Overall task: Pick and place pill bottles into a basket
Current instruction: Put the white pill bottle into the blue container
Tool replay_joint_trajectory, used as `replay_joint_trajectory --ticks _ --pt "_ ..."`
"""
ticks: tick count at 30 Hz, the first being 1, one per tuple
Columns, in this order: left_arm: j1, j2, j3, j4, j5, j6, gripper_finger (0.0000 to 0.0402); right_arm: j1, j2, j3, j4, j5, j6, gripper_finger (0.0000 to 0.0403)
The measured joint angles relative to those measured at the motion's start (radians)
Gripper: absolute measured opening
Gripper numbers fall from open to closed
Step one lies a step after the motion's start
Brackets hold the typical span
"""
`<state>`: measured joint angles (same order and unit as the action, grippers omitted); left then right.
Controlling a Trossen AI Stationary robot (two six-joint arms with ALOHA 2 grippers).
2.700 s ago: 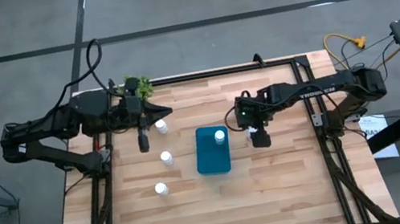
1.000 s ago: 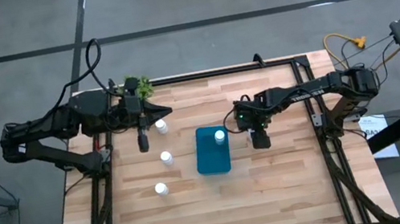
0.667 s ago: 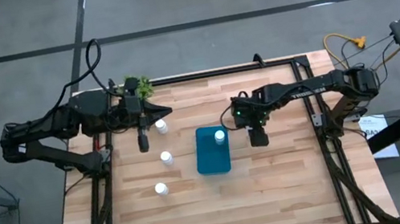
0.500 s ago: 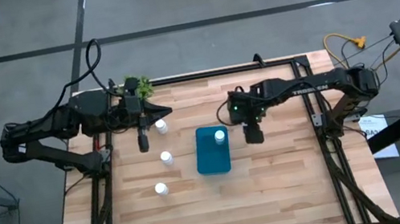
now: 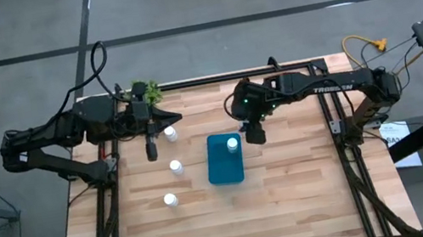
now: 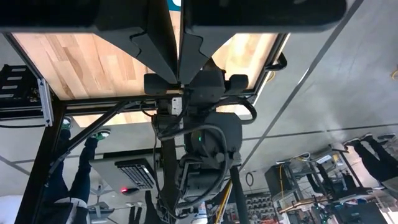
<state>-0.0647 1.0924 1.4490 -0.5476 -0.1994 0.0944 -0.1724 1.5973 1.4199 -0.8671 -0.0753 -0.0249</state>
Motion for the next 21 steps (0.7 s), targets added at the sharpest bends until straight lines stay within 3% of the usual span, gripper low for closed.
replay_joint_trajectory --ticks 21 --pt "0.0 0.0 0.0 0.0 -0.048 0.0 0.0 0.164 0.083 0.0 0.126 0.063 0.056 0.0147"
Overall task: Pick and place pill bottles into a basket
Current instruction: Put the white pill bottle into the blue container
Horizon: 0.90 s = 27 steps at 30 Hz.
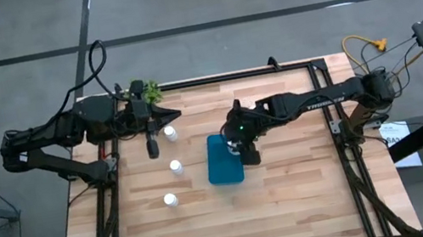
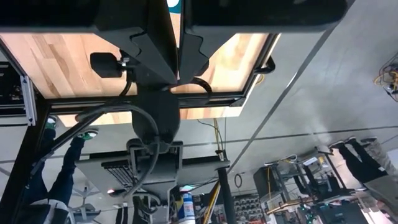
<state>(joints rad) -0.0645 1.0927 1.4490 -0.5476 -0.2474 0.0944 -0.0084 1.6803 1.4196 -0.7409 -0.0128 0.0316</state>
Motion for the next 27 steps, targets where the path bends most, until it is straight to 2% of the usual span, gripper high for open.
replay_joint_trajectory --ticks 27 --pt "0.0 0.0 0.0 -0.001 0.0 0.0 0.0 0.037 0.211 0.029 0.079 -0.01 -0.065 0.0147"
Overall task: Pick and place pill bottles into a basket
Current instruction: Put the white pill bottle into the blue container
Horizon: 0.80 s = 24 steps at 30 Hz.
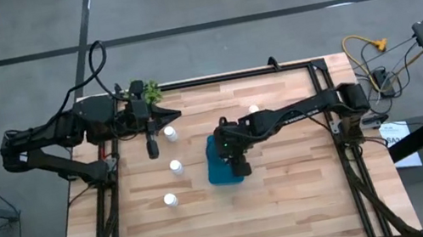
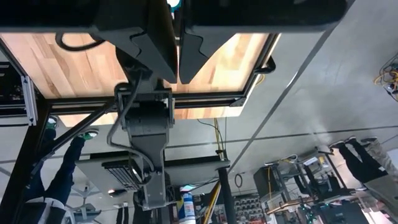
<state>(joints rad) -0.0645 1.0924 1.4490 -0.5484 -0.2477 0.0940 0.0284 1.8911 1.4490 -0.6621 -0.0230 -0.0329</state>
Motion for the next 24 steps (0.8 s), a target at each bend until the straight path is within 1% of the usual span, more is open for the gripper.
replay_joint_trajectory --ticks 9,14,16,24 --pt "0.0 -0.002 0.0 -0.001 0.0 0.0 0.0 0.002 0.056 -0.003 0.012 0.0 0.004 0.0147" --pt "0.0 -0.002 0.0 0.0 0.0 0.0 0.0 0.002 0.056 -0.005 0.024 0.003 0.012 0.0147" --pt "0.0 -0.002 0.0 0.0 0.0 0.0 0.0 0.002 0.052 -0.006 0.023 0.022 0.012 0.0147" --pt "0.0 -0.002 0.0 0.0 0.0 0.0 0.0 0.002 0.046 -0.027 0.037 0.022 0.021 0.0147"
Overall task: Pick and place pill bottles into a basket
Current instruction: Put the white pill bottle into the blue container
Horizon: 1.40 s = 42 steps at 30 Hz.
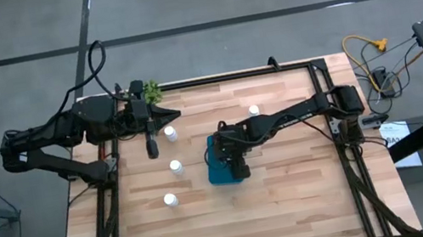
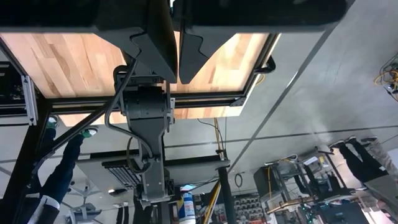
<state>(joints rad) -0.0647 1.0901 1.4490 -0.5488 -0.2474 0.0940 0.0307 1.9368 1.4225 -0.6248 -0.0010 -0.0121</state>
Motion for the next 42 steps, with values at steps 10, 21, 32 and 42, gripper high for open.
replay_joint_trajectory --ticks 10,21,32,42 --pt "0.0 0.001 0.0 0.0 0.0 0.0 0.0 0.0 -0.065 -0.067 0.05 0.001 0.029 0.0147" --pt "0.0 -0.001 0.0 0.0 0.0 0.0 0.0 -0.002 -0.066 -0.109 0.064 0.028 0.038 0.0147" --pt "0.0 0.0 0.0 0.0 0.0 0.0 0.0 -0.012 -0.066 -0.112 0.086 0.031 0.015 0.0168" --pt "0.0 0.0 0.0 0.0 0.0 0.0 0.0 -0.012 -0.066 -0.118 0.078 0.03 0.006 0.02"
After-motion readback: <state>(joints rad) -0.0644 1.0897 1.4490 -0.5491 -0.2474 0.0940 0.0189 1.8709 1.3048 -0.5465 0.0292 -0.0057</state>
